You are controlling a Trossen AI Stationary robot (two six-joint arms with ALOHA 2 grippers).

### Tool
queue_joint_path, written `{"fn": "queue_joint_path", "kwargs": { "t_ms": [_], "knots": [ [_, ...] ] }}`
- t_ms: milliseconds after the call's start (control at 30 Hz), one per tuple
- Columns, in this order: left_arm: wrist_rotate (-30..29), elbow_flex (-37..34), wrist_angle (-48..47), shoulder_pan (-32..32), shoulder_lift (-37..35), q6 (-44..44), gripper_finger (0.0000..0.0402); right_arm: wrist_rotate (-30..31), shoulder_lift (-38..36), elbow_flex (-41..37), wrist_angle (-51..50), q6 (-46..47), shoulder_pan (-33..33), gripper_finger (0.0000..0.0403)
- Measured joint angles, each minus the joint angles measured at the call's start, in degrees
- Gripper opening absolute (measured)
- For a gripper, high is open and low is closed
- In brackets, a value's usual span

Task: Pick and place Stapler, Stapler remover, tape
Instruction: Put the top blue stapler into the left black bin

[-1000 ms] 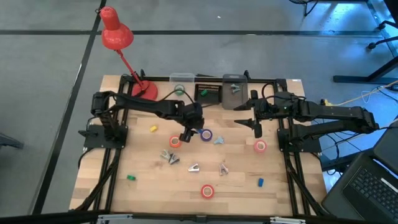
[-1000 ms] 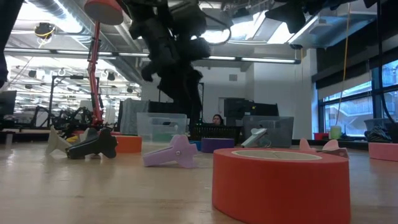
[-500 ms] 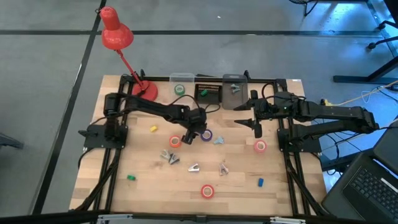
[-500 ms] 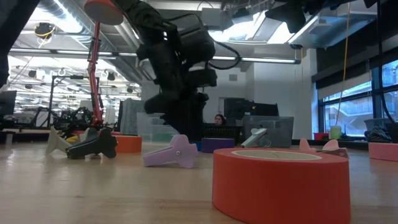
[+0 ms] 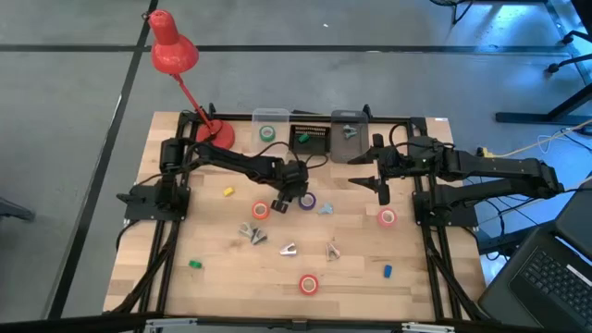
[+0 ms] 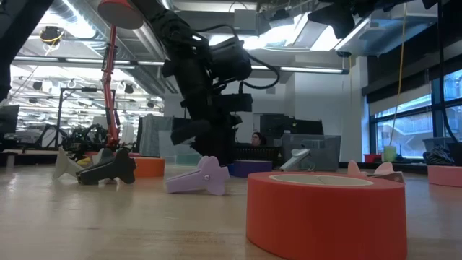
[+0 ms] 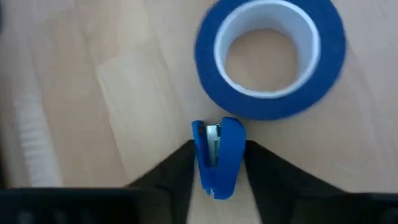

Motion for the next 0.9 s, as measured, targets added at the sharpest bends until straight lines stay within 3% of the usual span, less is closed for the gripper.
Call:
{"fn": "queue_joint_path", "kwargs": {
  "t_ms": [100, 200, 300, 533, 733, 900],
  "knots": [
    [1.0, -0.1, -1.2, 0.3, -0.8, 0.0, 0.004, 0.0, 0.0, 0.0, 0.0, 0.0, 0.0, 0.0249],
    [0.1, -0.2, -0.9, 0.6, -1.1, -0.6, 0.0042, 0.0, 0.0, 0.0, 0.0, 0.0, 0.0, 0.0249],
    [-4.8, 0.6, -1.1, 0.7, -1.1, 0.1, 0.0042, 0.0, 0.0, 0.0, 0.0, 0.0, 0.0, 0.0249],
    [-10.3, 8.5, -0.9, 2.6, -1.2, 2.2, 0.0042, 0.0, 0.0, 0.0, 0.0, 0.0, 0.0, 0.0249],
    [-11.0, 15.2, 1.2, 6.6, -1.3, 4.4, 0.0042, 0.0, 0.0, 0.0, 0.0, 0.0, 0.0, 0.0249],
    [-7.1, 16.7, 4.0, 12.0, -1.3, 3.3, 0.0042, 0.0, 0.0, 0.0, 0.0, 0.0, 0.0, 0.0249]
  ]
}}
